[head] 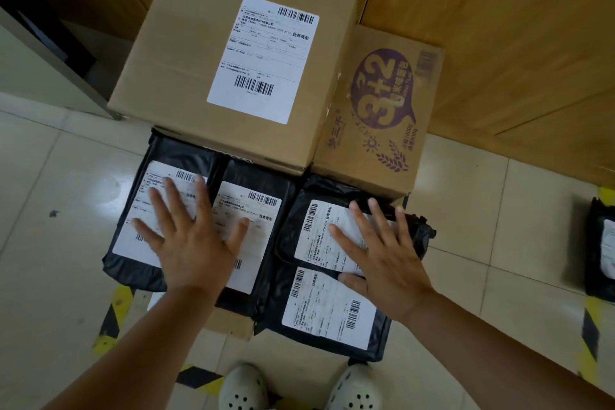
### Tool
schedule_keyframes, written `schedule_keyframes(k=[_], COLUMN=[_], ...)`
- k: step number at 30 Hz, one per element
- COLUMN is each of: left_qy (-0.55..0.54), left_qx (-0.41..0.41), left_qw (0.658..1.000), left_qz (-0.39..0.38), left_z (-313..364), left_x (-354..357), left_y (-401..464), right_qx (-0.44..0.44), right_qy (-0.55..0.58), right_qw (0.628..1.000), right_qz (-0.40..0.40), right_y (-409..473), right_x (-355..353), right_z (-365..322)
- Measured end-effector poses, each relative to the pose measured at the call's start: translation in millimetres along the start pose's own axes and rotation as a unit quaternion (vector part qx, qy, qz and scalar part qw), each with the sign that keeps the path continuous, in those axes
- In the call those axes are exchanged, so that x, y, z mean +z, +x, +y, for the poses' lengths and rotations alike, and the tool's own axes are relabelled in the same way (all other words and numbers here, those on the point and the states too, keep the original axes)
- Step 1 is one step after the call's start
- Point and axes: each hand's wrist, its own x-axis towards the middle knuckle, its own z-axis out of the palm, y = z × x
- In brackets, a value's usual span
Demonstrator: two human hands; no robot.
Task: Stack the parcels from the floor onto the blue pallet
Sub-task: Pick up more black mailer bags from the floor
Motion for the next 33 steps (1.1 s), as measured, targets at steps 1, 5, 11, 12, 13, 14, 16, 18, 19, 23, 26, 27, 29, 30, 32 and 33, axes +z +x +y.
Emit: schedule_keyframes(k=[1,5,11,12,13,14,16,18,19,23,26,27,29,30,32,33], left_qy=[-0.01,-0.013,-0.002,-0.002,-0.004,-0.007,-0.009,-0.007,-0.007,-0.001,0.003,0.015,0.039,0.052,0.075,0.076], left_qx=[-0.029,-0.049,-0.028,-0.027,-0.026,-0.025,-0.026,-0.025,-0.025,-0.029,0.04,0.098,0.244,0.303,0.333,0.307], left_qw=[0.999,0.998,0.999,0.999,0.999,0.999,0.999,0.999,1.0,0.999,0.999,0.995,0.969,0.951,0.94,0.948], left_qz=[-0.007,-0.045,-0.044,-0.04,-0.035,-0.031,-0.022,-0.017,-0.018,-0.035,0.004,0.019,0.023,0.013,-0.012,-0.014], left_z=[-5,-18,-18,-18,-18,-18,-18,-18,-18,-18,-14,-11,1,7,17,18], left_x=[-2,-2,8,10,11,12,15,17,17,12,2,1,4,8,15,18], left_y=[6,20,19,19,19,19,19,19,19,19,8,2,-14,-22,-30,-29], right_qx=[-0.002,-0.011,-0.013,-0.014,-0.014,-0.014,-0.014,-0.014,-0.014,-0.015,0.046,0.082,0.183,0.239,0.328,0.358], right_qy=[-0.002,-0.004,-0.012,-0.014,-0.016,-0.017,-0.02,-0.028,-0.03,-0.029,0.011,0.035,0.128,0.193,0.337,0.41], right_qw=[1.0,1.0,1.0,1.0,1.0,0.999,0.999,0.999,0.999,0.999,0.998,0.995,0.974,0.95,0.879,0.836], right_qz=[0.002,0.019,0.021,0.022,0.023,0.025,0.03,0.032,0.028,0.021,0.031,0.039,0.048,0.059,0.08,0.075], right_y=[3,7,12,14,16,18,20,21,20,19,2,-8,-29,-38,-46,-45], right_x=[2,9,11,11,12,12,14,17,18,14,4,3,5,7,11,12], right_z=[0,1,-3,-4,-5,-6,-7,-7,-7,-7,-8,-10,-15,-20,-28,-30])
